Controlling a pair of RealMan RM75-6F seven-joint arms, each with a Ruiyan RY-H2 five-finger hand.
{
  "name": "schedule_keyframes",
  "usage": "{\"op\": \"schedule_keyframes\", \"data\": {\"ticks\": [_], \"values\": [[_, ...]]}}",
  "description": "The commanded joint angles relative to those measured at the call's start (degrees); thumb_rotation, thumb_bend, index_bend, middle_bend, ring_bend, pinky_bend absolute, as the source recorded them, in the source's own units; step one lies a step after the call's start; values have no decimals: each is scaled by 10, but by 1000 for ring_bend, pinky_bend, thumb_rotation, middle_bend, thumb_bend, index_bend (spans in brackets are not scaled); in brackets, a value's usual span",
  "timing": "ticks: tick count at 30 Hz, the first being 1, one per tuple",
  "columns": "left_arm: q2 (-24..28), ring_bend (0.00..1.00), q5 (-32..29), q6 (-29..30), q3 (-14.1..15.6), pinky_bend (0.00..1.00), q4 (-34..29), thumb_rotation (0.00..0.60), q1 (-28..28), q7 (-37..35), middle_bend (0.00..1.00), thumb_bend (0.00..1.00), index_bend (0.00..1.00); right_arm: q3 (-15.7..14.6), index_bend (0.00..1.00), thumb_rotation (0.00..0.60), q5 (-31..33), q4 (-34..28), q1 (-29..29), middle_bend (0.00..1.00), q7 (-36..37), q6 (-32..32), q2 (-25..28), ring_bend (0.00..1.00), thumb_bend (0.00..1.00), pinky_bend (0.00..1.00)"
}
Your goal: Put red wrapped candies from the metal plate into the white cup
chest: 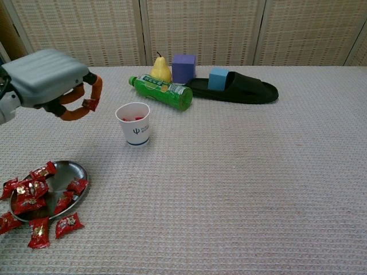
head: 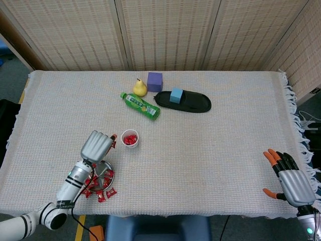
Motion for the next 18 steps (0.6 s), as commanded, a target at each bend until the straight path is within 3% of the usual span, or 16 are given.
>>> {"op": "schedule_keyframes", "data": {"ticks": [1, 12, 18], "values": [[-29, 836, -46, -32, -30, 1000, 20, 600, -43, 34, 892, 397, 534, 2, 0, 600, 5, 1, 0, 0, 4, -1, 2, 0, 1, 0], [-77, 837, -98, -47, -32, 1000, 56, 600, -98, 93, 892, 401, 526, 5, 0, 600, 13, 2, 1, 0, 13, -4, 6, 0, 1, 0], [-93, 837, -142, -46, -22, 1000, 83, 600, -111, 118, 887, 401, 422, 5, 0, 600, 7, 5, -7, 0, 23, 13, 9, 0, 1, 0]]}}
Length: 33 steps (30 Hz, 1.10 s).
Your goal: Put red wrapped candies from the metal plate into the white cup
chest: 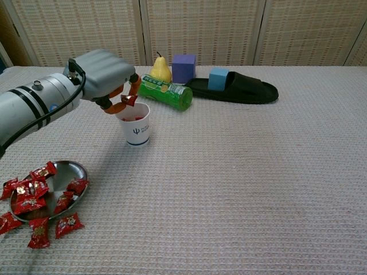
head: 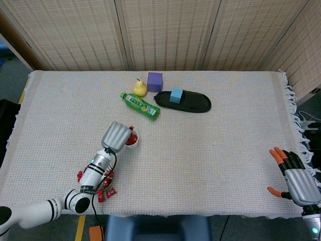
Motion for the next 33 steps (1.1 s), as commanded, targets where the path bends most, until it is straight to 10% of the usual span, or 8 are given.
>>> {"op": "schedule_keyframes", "data": {"ticks": [1, 15, 20, 27, 33], "values": [[-5, 836, -19, 3, 10, 1000, 4, 600, -8, 10, 887, 400, 397, 0, 0, 600, -3, 1, -2, 0, 1, 4, 0, 0, 1, 0], [39, 837, 3, 69, 64, 1000, -105, 600, 16, 1, 887, 400, 299, -6, 0, 600, -22, 1, -6, 0, 4, 14, 1, 0, 1, 0], [107, 845, 69, 106, 146, 1000, -218, 600, 87, -113, 894, 400, 273, -10, 0, 600, -32, 2, -4, 0, 10, 11, 3, 0, 1, 0], [133, 865, 161, 210, 268, 1000, -200, 600, 205, -208, 907, 397, 264, -18, 0, 600, -57, 1, -11, 0, 16, 29, 6, 0, 1, 0], [146, 865, 169, 246, 300, 1000, -176, 600, 264, -235, 901, 396, 254, -23, 0, 600, -72, 2, -17, 0, 22, 44, 10, 0, 1, 0]]}}
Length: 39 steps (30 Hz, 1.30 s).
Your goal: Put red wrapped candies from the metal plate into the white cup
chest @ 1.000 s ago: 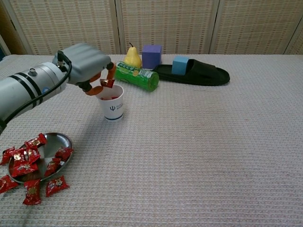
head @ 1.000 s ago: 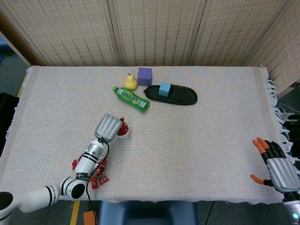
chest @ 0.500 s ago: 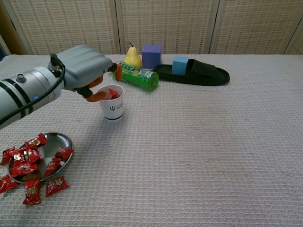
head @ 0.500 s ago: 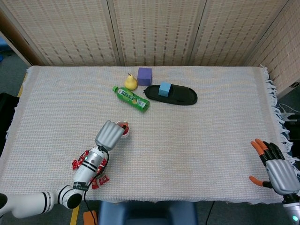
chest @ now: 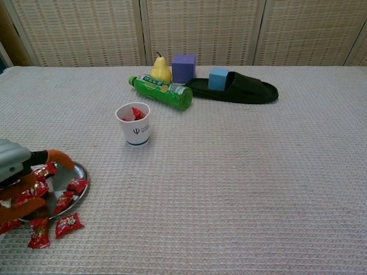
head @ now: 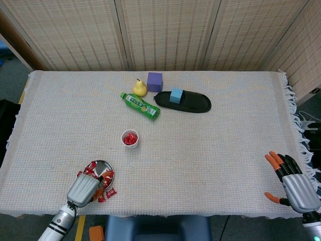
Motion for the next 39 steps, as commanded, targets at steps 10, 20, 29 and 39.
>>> {"op": "schedule_keyframes", "data": {"ticks": [10, 20, 29, 39], "values": [[-27, 865, 34, 76, 28, 1000, 134, 600, 105, -39, 901, 395, 319, -9, 0, 600, -32, 9, -17, 0, 25, 42, 6, 0, 2, 0], [-52, 865, 68, 92, 25, 1000, 192, 600, 137, -49, 903, 395, 373, -13, 0, 600, -43, 11, -22, 0, 26, 51, 7, 0, 2, 0], [-70, 865, 75, 60, 9, 1000, 207, 600, 134, -57, 905, 396, 358, -13, 0, 600, -34, 4, -25, 0, 17, 47, 11, 0, 2, 0], [-78, 865, 72, 40, -9, 1000, 223, 600, 134, -48, 908, 398, 383, -13, 0, 600, -31, 0, -28, 0, 11, 47, 12, 0, 2, 0]]}}
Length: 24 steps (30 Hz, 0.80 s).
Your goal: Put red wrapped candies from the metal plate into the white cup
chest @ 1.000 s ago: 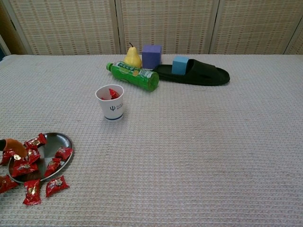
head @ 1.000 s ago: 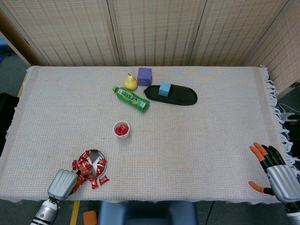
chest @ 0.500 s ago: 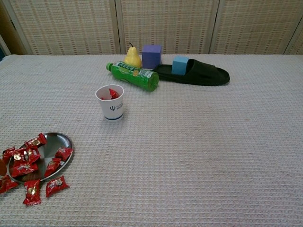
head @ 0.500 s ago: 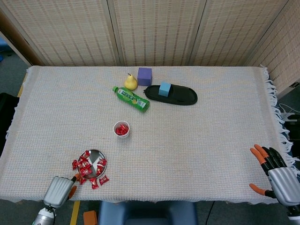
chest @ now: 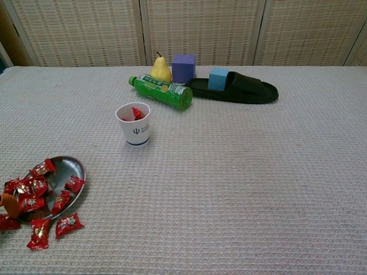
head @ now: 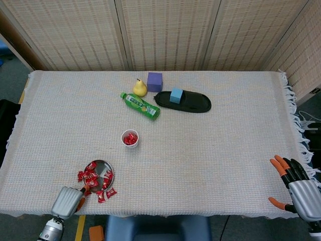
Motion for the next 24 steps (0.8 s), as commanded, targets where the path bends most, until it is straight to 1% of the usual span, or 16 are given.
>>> {"op": "schedule_keyframes", "data": {"ticks": [1, 6, 11, 14, 24], "values": [[-2, 865, 0, -2, -5, 1000, 5, 600, 0, 4, 908, 398, 388, 0, 0, 600, 1, 0, 0, 0, 1, -1, 1, 0, 2, 1], [-6, 864, -2, -8, -10, 1000, 17, 600, 2, 3, 909, 399, 406, 1, 0, 600, 2, 1, -4, 0, 4, 6, 2, 0, 1, 3], [-10, 865, 1, -7, -14, 1000, 28, 600, 5, -1, 913, 399, 496, 1, 0, 600, 0, 1, -3, 0, 4, 3, 2, 0, 2, 3], [-11, 865, 6, -5, -16, 1000, 29, 600, 5, -4, 913, 398, 529, 1, 0, 600, 0, 0, -1, 0, 4, 0, 2, 0, 1, 5], [-4, 864, 18, 2, -30, 1000, 17, 600, 0, -4, 914, 397, 552, 3, 0, 600, 4, 1, 1, 0, 6, -4, 3, 0, 2, 6]]}}
